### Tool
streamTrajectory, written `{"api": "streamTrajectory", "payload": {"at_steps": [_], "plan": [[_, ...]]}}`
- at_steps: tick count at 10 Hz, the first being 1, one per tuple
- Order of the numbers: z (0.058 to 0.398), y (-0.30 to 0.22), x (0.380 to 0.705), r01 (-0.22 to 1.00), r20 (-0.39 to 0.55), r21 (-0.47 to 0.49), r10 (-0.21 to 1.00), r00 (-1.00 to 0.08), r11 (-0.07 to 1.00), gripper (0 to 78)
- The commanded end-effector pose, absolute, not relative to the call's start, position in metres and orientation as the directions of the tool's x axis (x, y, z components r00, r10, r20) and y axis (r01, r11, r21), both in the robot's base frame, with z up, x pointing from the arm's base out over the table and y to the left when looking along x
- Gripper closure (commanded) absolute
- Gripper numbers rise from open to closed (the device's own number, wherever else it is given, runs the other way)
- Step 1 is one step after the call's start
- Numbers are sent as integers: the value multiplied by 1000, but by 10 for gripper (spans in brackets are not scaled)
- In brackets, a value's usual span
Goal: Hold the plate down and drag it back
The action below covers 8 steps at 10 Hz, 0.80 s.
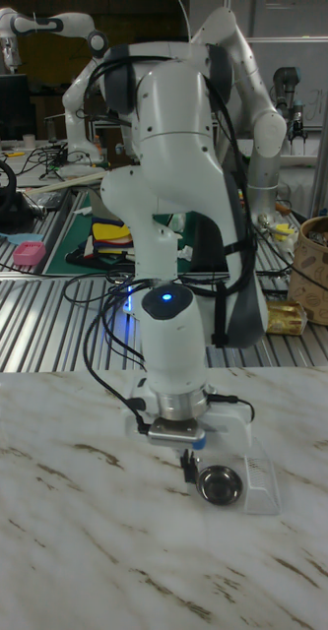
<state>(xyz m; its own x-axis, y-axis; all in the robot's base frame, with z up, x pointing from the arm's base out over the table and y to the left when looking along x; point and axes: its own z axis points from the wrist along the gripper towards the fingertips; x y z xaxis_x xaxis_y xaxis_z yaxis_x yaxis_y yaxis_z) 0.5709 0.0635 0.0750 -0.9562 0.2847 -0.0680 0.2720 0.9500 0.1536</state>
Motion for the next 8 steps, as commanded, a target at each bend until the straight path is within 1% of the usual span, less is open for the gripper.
{"api": "streamTrajectory", "payload": {"at_steps": [1, 4, 8], "plan": [[87, 54, 572, 264, -54, 136, 273, -960, 955, 776], [95, 80, 568, 321, -40, 150, 330, -943, 935, 776], [92, 97, 566, 350, -36, 163, 360, -932, 922, 776]]}}
